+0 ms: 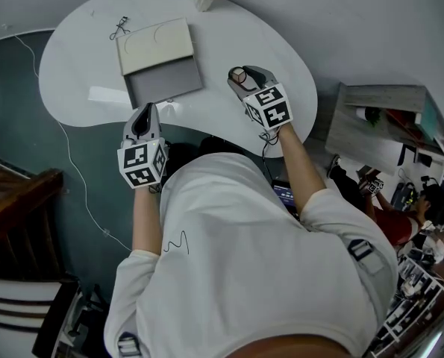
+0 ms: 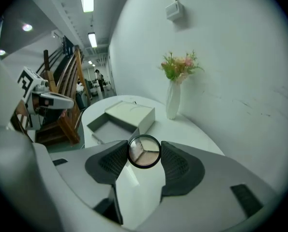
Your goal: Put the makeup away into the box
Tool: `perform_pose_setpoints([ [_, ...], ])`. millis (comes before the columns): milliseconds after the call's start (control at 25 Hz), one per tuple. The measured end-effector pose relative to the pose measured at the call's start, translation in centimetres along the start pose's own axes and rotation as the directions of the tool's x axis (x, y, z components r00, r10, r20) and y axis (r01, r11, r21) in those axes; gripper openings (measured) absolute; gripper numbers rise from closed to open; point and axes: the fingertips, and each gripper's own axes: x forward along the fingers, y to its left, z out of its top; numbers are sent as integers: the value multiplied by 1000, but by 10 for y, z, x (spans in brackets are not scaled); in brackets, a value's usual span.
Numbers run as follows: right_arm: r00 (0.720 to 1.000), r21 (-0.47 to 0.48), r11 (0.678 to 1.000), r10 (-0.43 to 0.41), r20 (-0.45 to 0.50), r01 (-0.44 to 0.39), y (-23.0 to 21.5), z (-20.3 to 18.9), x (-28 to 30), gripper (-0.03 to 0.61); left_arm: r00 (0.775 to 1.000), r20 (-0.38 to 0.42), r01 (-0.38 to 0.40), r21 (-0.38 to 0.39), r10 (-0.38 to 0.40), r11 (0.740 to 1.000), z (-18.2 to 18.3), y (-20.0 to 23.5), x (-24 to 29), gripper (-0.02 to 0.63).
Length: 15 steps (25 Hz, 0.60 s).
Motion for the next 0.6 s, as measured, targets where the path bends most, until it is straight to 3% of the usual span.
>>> perform_pose_setpoints([
  [240,986,80,994,67,154,-80,35,53,-5,215,999,25,-22,-13,22,1000,2,23,-12,21],
  [600,957,19,981,182,227,-191,87,104,8,215,993,43,-104,-74,108,992,-6,60,-37,21],
])
